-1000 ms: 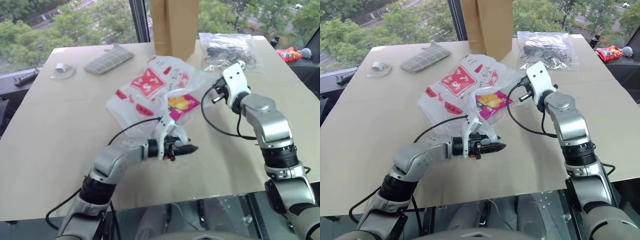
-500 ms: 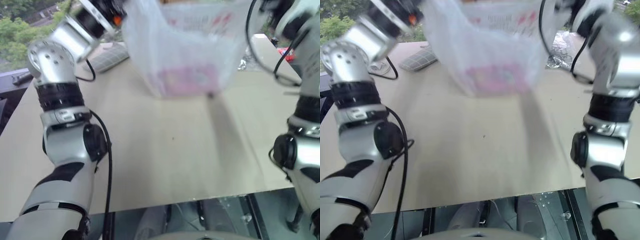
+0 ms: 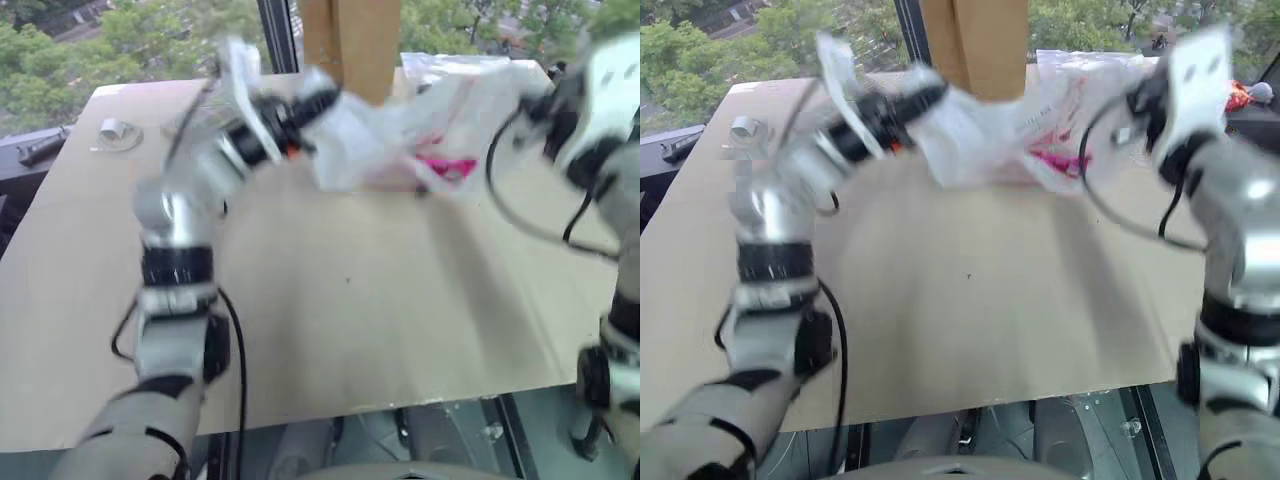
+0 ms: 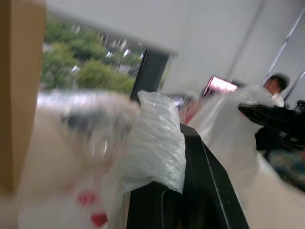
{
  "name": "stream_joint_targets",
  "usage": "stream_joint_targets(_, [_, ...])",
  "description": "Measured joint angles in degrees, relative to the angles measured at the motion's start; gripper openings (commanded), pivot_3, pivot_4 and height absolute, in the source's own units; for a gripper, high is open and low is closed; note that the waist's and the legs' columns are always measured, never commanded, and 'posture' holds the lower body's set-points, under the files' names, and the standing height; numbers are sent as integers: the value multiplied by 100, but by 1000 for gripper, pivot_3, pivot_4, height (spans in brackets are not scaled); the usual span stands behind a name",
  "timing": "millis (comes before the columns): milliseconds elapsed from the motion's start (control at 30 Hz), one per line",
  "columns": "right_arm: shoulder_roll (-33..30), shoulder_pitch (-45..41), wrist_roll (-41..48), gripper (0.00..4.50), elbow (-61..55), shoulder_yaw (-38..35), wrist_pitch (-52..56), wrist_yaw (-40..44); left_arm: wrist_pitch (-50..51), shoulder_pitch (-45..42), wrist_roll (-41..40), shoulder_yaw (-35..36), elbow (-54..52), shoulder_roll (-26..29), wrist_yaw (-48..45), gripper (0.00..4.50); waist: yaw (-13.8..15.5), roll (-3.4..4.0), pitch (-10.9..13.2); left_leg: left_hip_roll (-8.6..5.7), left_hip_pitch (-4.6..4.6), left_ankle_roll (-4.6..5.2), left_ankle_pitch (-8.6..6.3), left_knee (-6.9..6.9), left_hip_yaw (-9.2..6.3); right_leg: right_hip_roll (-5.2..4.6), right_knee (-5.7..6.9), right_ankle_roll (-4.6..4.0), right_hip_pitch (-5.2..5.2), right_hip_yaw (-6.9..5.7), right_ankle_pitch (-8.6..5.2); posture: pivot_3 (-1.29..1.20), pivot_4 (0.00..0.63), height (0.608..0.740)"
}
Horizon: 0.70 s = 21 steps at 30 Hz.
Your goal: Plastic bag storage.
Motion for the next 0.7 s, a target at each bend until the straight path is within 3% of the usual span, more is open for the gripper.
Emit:
stream_joint_targets(67, [-153,1216,-94,0,-794,170,6,-18,-35,990,220,-301,-824,32,114,82,7,-1,0,2,5,0,0,13,14,2,-5,0,-4,8,0,0,150,740])
stream_joint_targets(167, [-124,2249,-149,851,-1313,348,-156,-7,-9,1677,202,-413,-1383,54,38,807,31,-1,0,4,51,-1,1,24,36,14,23,1,32,23,7,0,150,740])
stream_joint_targets(300, [-164,3431,-151,2597,-1645,102,-574,215,-254,2595,139,-350,-1914,326,-375,2457,60,6,11,52,228,27,-18,13,40,67,-66,16,248,10,-10,0,150,740])
stream_joint_targets(433, [123,4610,540,4419,-2336,-1270,-889,874,-478,3662,136,128,-2265,846,-674,4222,56,5,12,73,270,28,-19,12,32,68,-78,15,292,-14,-10,0,150,740])
stream_joint_targets(467, [112,4943,751,4500,-2500,-1592,-939,1089,-557,3885,174,277,-2311,968,-703,4435,66,5,12,74,271,28,-19,11,29,68,-78,15,295,-18,-10,0,150,740])
stream_joint_targets(533, [-2,5952,1201,4500,-2691,-2335,-1172,1702,-798,4600,293,715,-2389,1325,-844,4435,81,4,11,77,273,29,-21,2,29,65,-86,19,298,-20,-8,0,150,740])
stream_joint_targets(700, [-13,6564,1399,4500,-2517,-2971,-1592,2199,-1089,5113,456,1038,-2303,1498,-980,4435,178,-13,7,76,278,15,-45,7,37,38,-109,15,320,-17,-11,0,150,740])
